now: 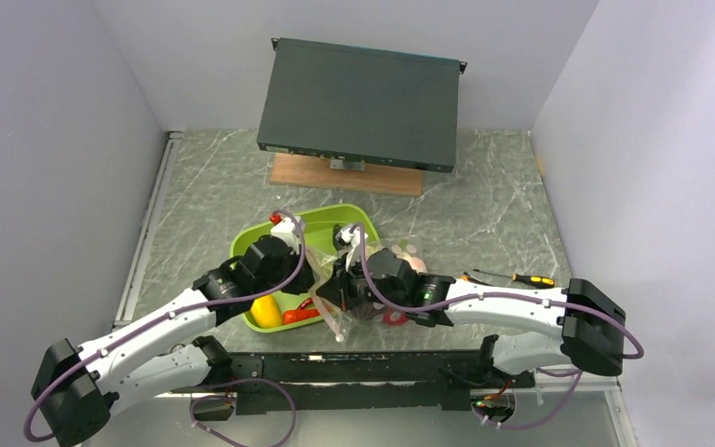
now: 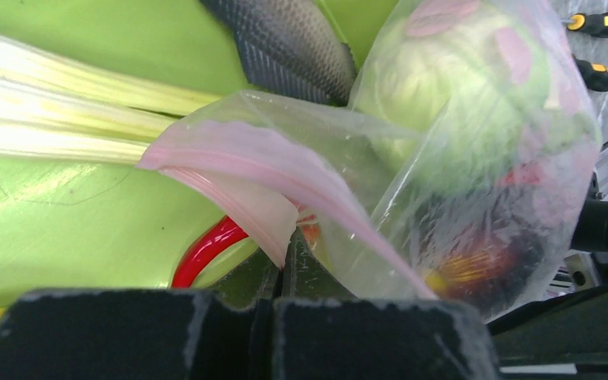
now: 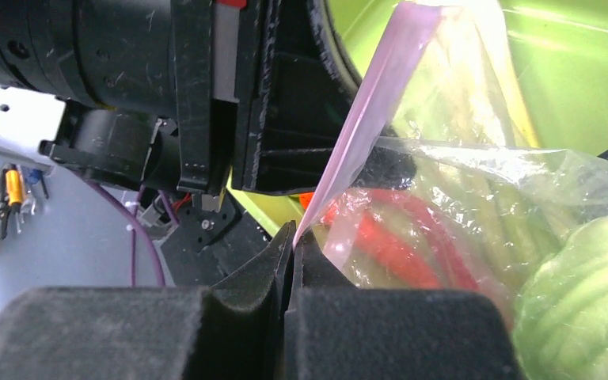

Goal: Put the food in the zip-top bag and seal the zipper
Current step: Adjust the zipper food storage bag at the center of the board.

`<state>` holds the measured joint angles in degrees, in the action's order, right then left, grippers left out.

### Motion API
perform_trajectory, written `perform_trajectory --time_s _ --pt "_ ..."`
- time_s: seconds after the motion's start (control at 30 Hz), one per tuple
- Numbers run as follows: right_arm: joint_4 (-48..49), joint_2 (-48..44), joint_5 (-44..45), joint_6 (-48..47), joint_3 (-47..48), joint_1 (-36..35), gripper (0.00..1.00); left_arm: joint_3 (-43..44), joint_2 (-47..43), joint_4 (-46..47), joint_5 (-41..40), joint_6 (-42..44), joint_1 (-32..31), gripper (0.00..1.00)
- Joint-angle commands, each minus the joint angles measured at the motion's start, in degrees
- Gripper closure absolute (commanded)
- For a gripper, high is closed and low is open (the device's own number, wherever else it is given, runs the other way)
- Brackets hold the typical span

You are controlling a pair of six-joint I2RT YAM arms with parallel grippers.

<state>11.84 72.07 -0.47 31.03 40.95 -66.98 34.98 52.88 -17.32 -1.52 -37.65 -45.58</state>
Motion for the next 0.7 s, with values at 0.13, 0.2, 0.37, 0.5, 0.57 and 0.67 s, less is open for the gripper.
perform_trajectory --time_s 0.13,0.2,0.37,0.5,0.57,0.67 --pt "-0.1 -2.1 6.9 -3.9 2.5 -0.2 1.0 -0.5 -1.3 2.4 -2.4 1.3 0.1 1.0" --pt "-2.5 -4.9 8.9 -4.8 3.0 -0.2 1.0 0.8 -1.3 2.2 -1.7 1.9 0.2 1.0" --pt "-12.9 -12.5 16.7 -7.6 6.0 1.7 1.0 8.1 0.9 3.8 6.3 3.4 0.2 1.0" --pt "-16.7 -19.0 19.6 -8.9 4.2 7.2 1.0 19.0 7.5 3.9 14.9 4.5 -1.1 1.0" --pt "-19.4 -21.5 18.2 -8.7 3.8 12.3 1.0 23.0 10.9 5.7 16.3 4.3 -2.8 1.0" --pt "-24.8 -25.1 17.8 -8.2 4.9 18.9 1.0 27.2 16.2 11.4 20.0 1.6 -4.3 1.0"
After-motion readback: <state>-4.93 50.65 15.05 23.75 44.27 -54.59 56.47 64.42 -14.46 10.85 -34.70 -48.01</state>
